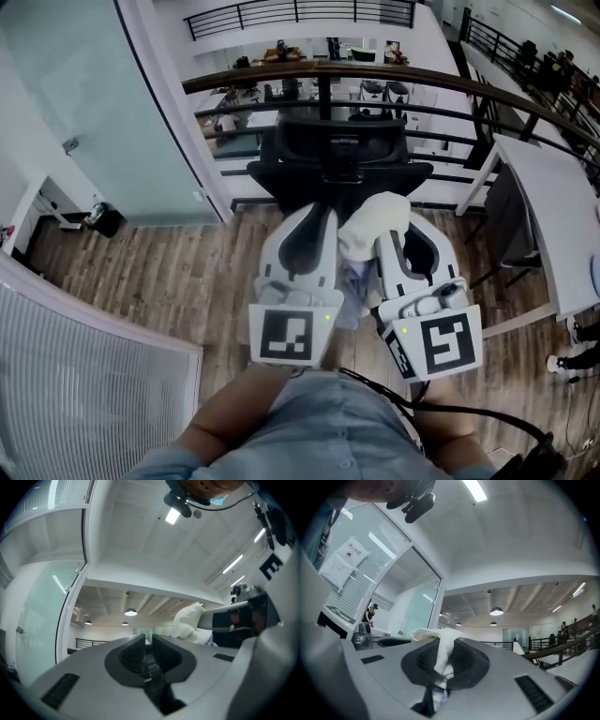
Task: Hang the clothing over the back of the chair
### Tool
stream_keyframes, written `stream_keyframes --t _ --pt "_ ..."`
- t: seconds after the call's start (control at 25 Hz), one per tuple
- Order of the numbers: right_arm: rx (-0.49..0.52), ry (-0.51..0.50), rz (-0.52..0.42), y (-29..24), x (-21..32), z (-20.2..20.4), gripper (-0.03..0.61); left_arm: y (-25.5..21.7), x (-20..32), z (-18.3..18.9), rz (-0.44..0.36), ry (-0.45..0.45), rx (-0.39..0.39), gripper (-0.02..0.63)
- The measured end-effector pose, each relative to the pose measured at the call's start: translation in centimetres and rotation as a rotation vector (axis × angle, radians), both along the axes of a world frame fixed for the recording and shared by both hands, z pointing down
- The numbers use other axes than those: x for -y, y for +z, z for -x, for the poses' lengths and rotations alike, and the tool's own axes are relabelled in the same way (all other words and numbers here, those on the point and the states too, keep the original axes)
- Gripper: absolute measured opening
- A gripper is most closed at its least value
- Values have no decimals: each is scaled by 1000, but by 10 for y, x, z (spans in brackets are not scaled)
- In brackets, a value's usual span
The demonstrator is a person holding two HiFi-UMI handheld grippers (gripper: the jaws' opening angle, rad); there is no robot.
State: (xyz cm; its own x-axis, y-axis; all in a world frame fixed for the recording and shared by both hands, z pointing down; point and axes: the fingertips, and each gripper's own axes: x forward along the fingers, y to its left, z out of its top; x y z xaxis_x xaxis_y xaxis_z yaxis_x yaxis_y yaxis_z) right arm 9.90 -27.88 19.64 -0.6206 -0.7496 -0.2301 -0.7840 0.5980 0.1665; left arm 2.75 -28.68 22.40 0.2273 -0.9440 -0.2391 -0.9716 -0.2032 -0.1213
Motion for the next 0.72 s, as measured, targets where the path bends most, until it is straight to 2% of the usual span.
stream_keyframes --t 0.36,0.72 --pt "9 28 4 -1 41 24 26 9 50 25 37 25 2 51" --pt "4 39 -74 -52 97 47 26 -11 104 57 13 30 -9 51"
